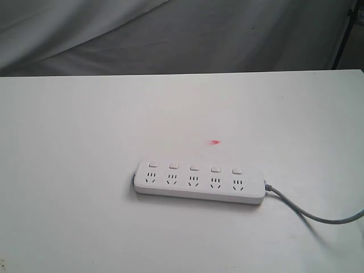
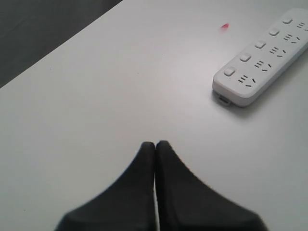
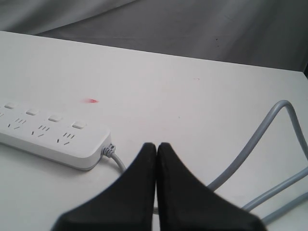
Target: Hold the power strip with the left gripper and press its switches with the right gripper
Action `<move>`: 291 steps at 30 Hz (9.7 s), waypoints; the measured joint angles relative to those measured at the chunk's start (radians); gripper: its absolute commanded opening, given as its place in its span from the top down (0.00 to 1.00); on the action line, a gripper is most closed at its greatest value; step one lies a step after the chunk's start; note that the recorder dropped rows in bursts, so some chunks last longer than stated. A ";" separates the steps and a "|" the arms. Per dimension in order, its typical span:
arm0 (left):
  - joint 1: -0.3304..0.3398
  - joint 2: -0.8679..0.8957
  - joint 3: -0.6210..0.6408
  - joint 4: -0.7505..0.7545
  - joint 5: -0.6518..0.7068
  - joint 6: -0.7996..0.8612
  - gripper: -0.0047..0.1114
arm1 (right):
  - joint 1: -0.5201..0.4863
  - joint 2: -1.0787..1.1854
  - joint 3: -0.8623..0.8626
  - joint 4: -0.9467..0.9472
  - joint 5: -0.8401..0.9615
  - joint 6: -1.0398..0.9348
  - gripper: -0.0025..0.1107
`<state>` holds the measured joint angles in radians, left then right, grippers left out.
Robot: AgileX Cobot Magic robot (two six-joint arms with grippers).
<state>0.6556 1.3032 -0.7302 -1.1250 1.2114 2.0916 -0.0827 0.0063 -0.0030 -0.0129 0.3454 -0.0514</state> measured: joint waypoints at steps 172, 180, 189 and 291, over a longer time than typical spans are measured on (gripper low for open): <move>-0.842 0.819 -0.459 0.043 -0.242 0.000 0.14 | 0.000 0.000 0.000 0.000 0.001 0.000 0.98; -0.842 0.876 -0.490 0.043 -0.205 0.000 0.14 | 0.000 0.000 0.000 0.000 0.001 0.000 0.98; -0.842 0.892 -0.491 0.045 -0.210 0.000 0.25 | 0.000 0.000 0.000 0.000 0.001 0.000 0.98; -0.842 0.892 -0.491 0.045 -0.235 0.001 0.93 | 0.000 0.000 0.000 0.000 -0.006 0.000 0.98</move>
<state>-0.1862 2.1949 -1.2214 -1.0800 0.9759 2.0922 -0.0827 0.0063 -0.0030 -0.0129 0.3396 -0.0514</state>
